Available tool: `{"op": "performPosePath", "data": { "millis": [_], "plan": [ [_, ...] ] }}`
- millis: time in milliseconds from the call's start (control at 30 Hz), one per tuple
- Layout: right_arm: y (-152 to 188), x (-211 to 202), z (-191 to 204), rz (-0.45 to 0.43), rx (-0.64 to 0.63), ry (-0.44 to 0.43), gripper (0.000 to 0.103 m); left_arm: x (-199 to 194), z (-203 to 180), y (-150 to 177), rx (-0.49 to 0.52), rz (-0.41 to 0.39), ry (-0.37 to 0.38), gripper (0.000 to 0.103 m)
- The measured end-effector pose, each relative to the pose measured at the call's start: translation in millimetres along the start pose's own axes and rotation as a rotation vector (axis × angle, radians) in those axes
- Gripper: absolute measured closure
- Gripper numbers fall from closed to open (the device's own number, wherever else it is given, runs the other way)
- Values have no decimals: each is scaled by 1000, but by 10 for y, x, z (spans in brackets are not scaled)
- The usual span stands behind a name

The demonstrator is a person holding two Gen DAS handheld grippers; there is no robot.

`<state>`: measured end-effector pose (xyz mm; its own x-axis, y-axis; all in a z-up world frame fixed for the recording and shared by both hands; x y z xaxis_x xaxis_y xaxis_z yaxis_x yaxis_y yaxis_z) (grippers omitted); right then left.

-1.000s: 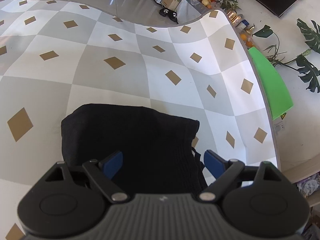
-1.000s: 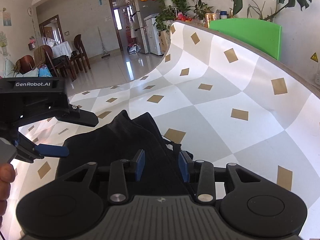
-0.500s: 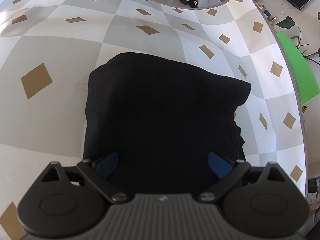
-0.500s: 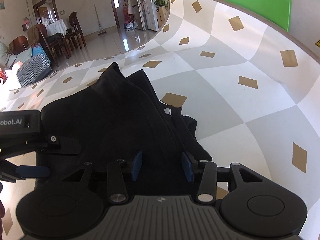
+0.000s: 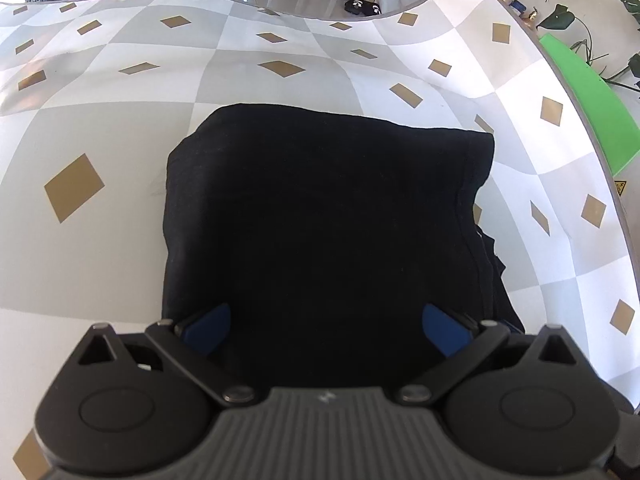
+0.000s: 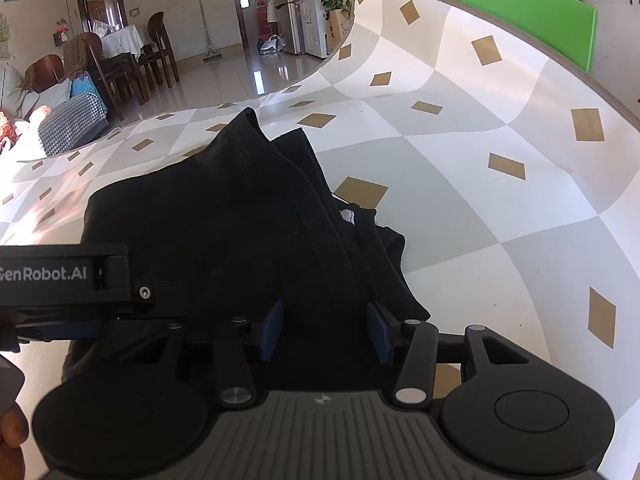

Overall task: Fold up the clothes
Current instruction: 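Press and square the folded stack with both open tools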

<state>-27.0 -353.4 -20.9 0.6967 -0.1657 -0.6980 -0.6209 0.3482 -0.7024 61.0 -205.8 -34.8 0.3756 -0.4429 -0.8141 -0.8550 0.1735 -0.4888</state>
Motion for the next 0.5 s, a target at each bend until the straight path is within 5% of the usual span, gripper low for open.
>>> {"op": "performPosePath", "data": {
  "millis": [500],
  "plan": [
    [203, -73, 412, 49, -140, -95, 53, -263, 482, 127, -55, -9, -29, 0]
  ]
}}
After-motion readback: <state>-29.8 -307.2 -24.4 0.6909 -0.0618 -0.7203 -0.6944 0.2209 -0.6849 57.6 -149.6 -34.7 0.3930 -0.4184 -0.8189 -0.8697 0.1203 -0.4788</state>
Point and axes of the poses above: each gripper's, at about its wrist camera, not at the fingertips, and x roughly the way its jaws point, z to its left, y to its underside, the point moved 5 cm from there along x, roughly the way its jaws point, and after that the axes turned 4 degrees about x, right-handed, at the moved point
